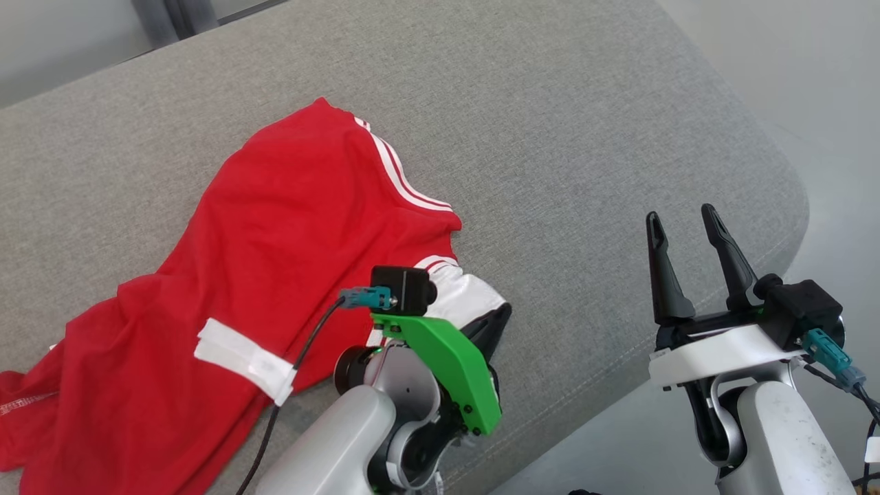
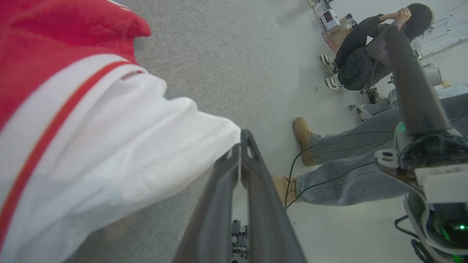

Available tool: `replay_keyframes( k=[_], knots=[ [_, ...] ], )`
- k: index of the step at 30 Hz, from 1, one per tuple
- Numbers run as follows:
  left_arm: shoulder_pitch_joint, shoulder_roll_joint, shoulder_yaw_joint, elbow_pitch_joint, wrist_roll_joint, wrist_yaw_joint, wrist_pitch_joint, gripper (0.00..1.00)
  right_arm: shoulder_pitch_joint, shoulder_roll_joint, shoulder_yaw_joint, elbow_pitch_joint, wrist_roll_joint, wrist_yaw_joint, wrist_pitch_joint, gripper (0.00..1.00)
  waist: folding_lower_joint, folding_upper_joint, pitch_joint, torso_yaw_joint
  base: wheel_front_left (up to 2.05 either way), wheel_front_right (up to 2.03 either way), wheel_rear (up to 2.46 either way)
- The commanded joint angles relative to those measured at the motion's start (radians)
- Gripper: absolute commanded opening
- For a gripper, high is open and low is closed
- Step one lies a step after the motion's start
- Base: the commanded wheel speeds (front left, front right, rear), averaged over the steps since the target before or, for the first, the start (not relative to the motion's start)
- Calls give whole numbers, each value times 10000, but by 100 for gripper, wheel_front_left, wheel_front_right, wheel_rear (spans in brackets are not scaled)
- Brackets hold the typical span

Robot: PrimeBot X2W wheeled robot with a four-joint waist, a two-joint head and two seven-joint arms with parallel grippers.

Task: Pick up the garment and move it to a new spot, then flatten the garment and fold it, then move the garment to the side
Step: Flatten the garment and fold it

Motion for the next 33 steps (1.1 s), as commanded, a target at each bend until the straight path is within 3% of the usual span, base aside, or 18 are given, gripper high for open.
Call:
replay_keyframes(
  k=[1,11,14,15,16,17,23,28,33],
  knots=[
    [-320,-135,-110,72,-128,-70,77,0,-111,-8,32,45,90,-3,-30,100,0,-1,27,-162,0,0,0],
    [-1285,-401,-1007,1129,-485,202,-341,0,-189,-5,273,156,391,-3,-30,100,0,-1,222,-737,0,0,0],
    [-1576,-371,-1413,1526,-907,535,-802,0,-184,-4,253,160,434,-3,-30,100,0,-1,344,-777,0,0,0],
    [-1660,-371,-1551,1659,-1028,644,-938,35,-189,-4,257,151,458,-3,-30,100,0,-1,390,-781,0,0,0],
    [-1710,-386,-1730,1761,-1112,679,-989,96,-192,-5,252,136,475,-3,-30,100,0,-1,428,-784,0,0,0],
    [-1748,-391,-1909,1840,-1274,710,-999,100,-187,-7,237,128,491,-3,-30,100,0,-1,449,-782,0,0,0],
    [-1935,-396,-2544,1549,-1916,581,-850,100,-82,-6,-96,104,259,-3,-30,100,0,-1,425,-306,0,0,0],
    [-1967,-342,-2252,271,-2179,385,-1220,100,-112,-22,-471,-121,-266,-3,-30,100,0,-1,173,604,0,0,0],
    [-1861,509,-1461,-1176,-1603,652,-2351,100,-67,-395,-745,-321,-558,-3,-30,100,0,-1,-287,1719,0,0,0]
  ],
)
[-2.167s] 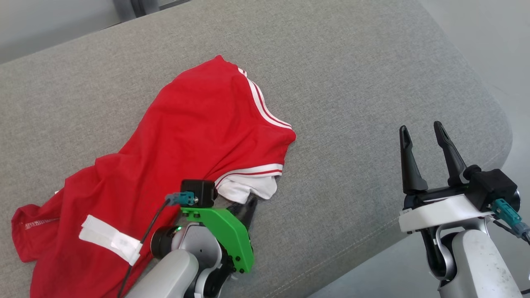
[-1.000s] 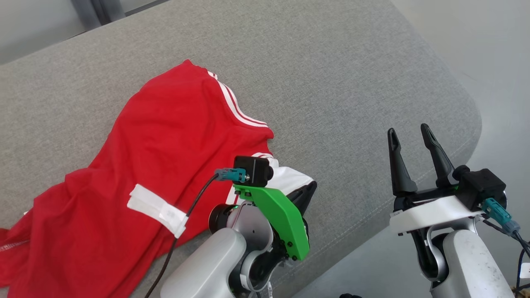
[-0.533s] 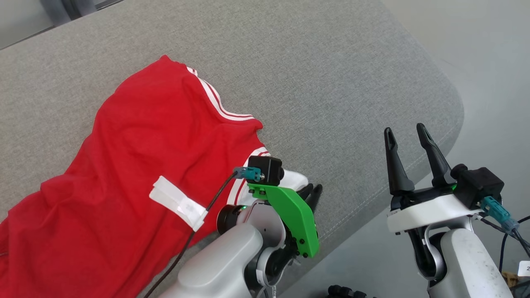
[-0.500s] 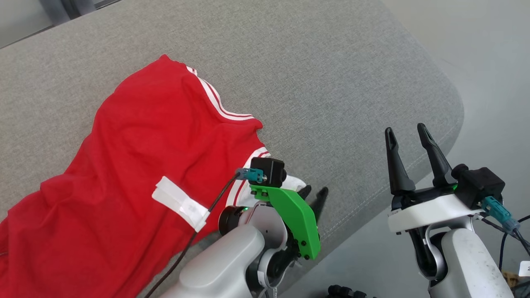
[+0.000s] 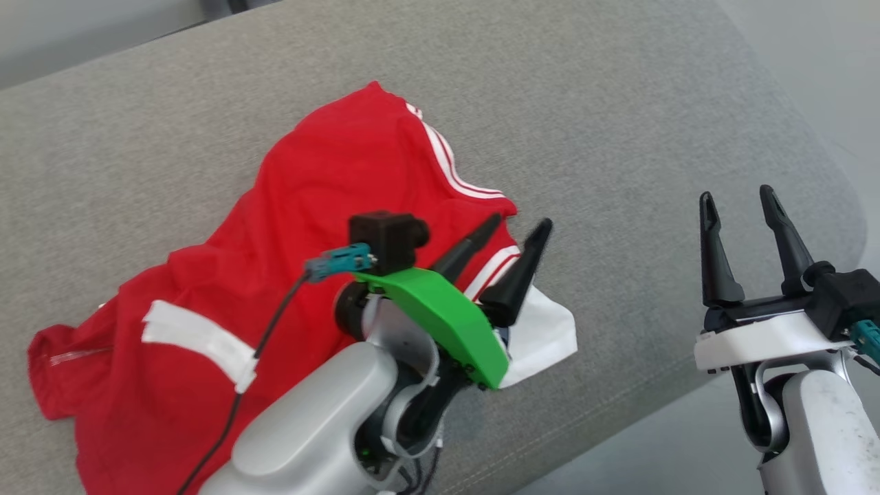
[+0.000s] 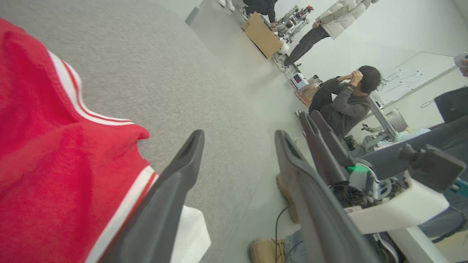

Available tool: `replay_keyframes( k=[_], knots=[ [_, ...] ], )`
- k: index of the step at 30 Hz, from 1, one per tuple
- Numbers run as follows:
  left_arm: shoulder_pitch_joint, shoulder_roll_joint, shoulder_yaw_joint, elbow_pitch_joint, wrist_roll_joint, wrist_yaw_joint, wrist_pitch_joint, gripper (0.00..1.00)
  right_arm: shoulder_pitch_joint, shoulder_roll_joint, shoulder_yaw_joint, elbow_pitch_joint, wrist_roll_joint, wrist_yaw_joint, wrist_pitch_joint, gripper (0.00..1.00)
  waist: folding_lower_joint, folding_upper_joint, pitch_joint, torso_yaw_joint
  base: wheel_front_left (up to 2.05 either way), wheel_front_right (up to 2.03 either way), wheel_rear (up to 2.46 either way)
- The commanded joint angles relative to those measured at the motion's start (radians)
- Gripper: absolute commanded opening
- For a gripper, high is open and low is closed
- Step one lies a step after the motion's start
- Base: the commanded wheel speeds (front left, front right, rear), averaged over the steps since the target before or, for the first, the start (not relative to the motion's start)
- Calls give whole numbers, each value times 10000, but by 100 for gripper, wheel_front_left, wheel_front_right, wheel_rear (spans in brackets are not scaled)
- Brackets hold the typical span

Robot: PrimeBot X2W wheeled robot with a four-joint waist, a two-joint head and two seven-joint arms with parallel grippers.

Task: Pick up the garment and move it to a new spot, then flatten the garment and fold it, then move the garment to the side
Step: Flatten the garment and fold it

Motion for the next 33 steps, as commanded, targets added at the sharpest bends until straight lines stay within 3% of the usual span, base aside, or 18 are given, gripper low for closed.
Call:
replay_keyframes(
  k=[1,5,6,13,20,24,29,33],
  knots=[
    [79,260,140,-217,202,98,-226,100,54,-117,-62,-63,-66,-3,-30,100,0,-1,-639,1201,0,0,0],
    [675,1291,711,-812,550,474,-948,100,232,-419,-161,-119,-176,-3,-30,100,0,-1,-1109,2039,0,0,0],
    [1051,1771,1033,-980,641,649,-1324,100,346,-515,-169,-130,-191,-3,-30,100,0,-1,-1298,2394,0,0,0],
    [2265,3653,1279,-611,1810,1405,-2310,100,687,-834,-30,40,-135,-3,-30,100,0,-1,-1894,3287,0,0,0],
    [3680,4341,1558,-401,1620,1671,-2686,100,1052,-1041,-46,107,-57,-3,-30,100,0,-1,-2258,3632,0,0,0],
    [4584,4474,2287,-257,1602,1752,-2970,100,1262,-1148,-44,192,-16,-3,-30,100,0,-1,-2468,3706,0,0,0],
    [5610,4228,3880,-389,2462,1411,-3029,100,1513,-1282,-206,349,-46,-3,-30,100,0,-1,-2692,3746,0,0,0],
    [6359,3771,5284,-444,3118,673,-3024,100,1741,-1265,-337,487,-78,-3,-30,100,0,-1,-2848,3751,0,0,0]
  ],
)
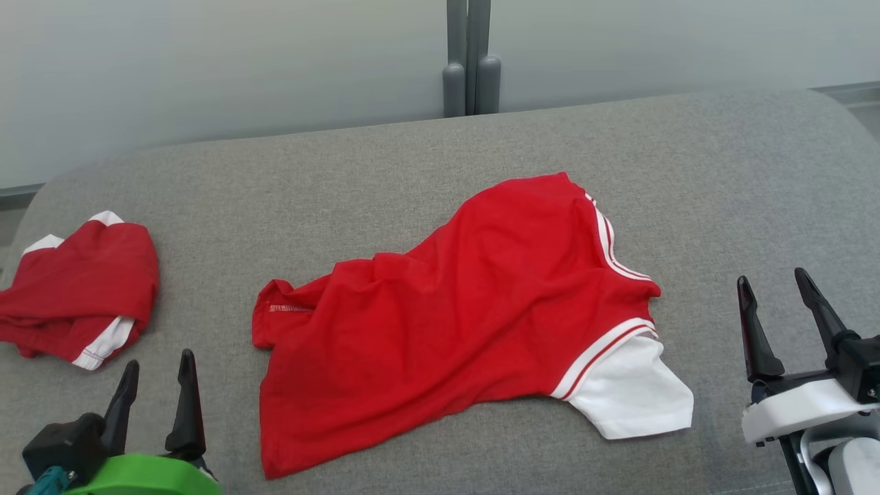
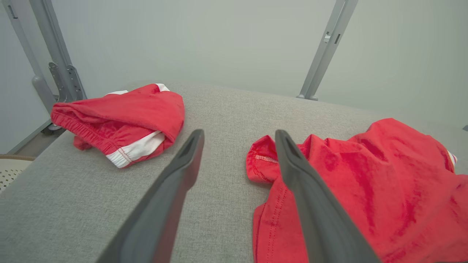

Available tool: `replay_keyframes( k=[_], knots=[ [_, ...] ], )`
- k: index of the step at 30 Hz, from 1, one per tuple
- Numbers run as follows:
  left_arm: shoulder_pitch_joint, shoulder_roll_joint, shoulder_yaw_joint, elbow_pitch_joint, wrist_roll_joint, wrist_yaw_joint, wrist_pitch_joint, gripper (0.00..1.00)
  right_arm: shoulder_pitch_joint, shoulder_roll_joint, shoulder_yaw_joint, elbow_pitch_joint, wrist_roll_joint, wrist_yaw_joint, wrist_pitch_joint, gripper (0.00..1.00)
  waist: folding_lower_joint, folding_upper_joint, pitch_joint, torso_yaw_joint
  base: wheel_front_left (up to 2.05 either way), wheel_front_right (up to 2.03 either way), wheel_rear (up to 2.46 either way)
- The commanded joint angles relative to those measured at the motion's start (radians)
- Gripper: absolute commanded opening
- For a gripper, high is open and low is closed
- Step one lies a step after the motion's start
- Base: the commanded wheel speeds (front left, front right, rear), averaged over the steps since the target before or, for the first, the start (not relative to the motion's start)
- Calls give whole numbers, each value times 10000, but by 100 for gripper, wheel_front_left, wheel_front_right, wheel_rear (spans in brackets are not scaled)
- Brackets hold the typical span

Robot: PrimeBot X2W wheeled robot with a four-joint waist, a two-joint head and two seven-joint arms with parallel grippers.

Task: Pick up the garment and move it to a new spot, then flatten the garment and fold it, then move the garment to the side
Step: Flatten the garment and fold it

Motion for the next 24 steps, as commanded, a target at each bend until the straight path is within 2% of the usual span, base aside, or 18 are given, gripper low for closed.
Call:
replay_keyframes(
  k=[1,4,9,15,19,24],
  knots=[
    [346,-87,324,137,302,-275,-26,100,198,-7,-60,61,-20,-3,-30,100,0,0,-134,54,0,0,0],
    [645,-431,877,213,751,-908,-29,100,380,94,-214,117,14,-3,-30,100,0,0,-267,135,0,0,0],
    [1035,-832,1448,603,1316,-2233,-28,100,654,337,-436,206,-27,-3,-30,100,0,0,-367,246,0,0,0],
    [1373,-1497,2606,1239,1828,-3400,-29,100,802,593,-635,241,-39,-3,-30,100,0,0,-362,211,0,0,0],
    [1507,-1912,3134,1619,2296,-3867,-29,100,893,713,-693,295,-66,-3,-30,100,0,0,-317,206,0,0,0],
    [1479,-2300,3542,1732,2745,-4163,-30,100,949,793,-741,348,-74,-3,-30,100,0,0,-285,222,0,0,0]
  ],
)
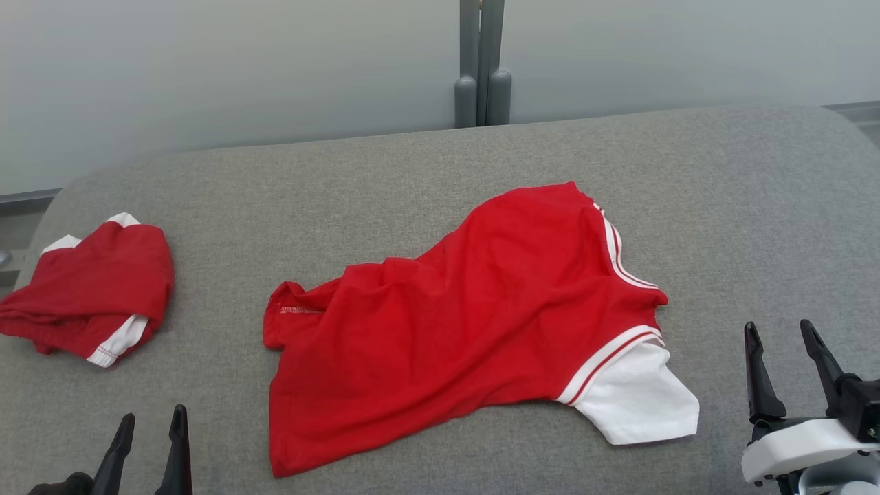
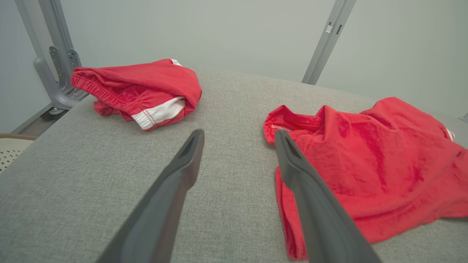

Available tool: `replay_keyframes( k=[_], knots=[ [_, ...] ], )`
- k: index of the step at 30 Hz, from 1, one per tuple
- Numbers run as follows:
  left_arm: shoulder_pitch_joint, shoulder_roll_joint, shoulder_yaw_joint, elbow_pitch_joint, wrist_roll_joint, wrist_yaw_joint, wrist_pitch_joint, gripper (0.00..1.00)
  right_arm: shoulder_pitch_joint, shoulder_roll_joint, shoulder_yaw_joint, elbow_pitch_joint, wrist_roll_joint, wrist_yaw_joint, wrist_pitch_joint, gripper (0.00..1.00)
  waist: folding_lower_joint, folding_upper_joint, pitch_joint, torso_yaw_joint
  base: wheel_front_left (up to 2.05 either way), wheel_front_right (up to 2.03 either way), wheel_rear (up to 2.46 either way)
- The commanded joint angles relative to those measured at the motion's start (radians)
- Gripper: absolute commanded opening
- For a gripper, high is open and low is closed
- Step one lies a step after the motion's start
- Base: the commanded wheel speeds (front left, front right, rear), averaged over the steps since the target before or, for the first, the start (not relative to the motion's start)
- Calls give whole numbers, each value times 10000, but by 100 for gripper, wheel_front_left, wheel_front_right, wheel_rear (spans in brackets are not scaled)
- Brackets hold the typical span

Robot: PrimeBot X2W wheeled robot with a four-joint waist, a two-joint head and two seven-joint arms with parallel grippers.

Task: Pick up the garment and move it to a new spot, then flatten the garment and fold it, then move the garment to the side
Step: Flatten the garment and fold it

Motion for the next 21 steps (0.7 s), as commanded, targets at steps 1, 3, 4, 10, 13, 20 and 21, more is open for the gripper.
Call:
replay_keyframes(
  k=[1,3,4,10,13,20,21],
  knots=[
    [57,-98,174,-11,197,-102,-28,100,82,43,-27,15,-53,-3,-30,100,0,0,1,7,0,0,0],
    [49,-137,215,-12,263,-119,-28,100,76,59,-29,11,-65,-3,-30,100,0,0,-5,9,0,0,0],
    [36,-163,252,-14,340,-158,-28,100,61,69,-31,5,-74,-3,-30,100,0,0,-8,10,0,0,0],
    [-66,-343,385,-6,555,-262,-28,100,-67,59,47,43,-80,-3,-30,100,0,0,-36,18,0,0,0],
    [-53,-356,346,66,592,-270,-28,100,-76,41,61,79,-76,-3,-30,100,0,0,-64,26,0,0,0],
    [-72,-342,251,23,602,-282,-28,100,-84,20,93,100,-36,-3,-30,100,0,0,-107,43,0,0,0],
    [-67,-326,239,20,595,-281,-28,100,-93,16,103,104,-36,-3,-30,100,0,0,-109,41,0,0,0]
  ],
)
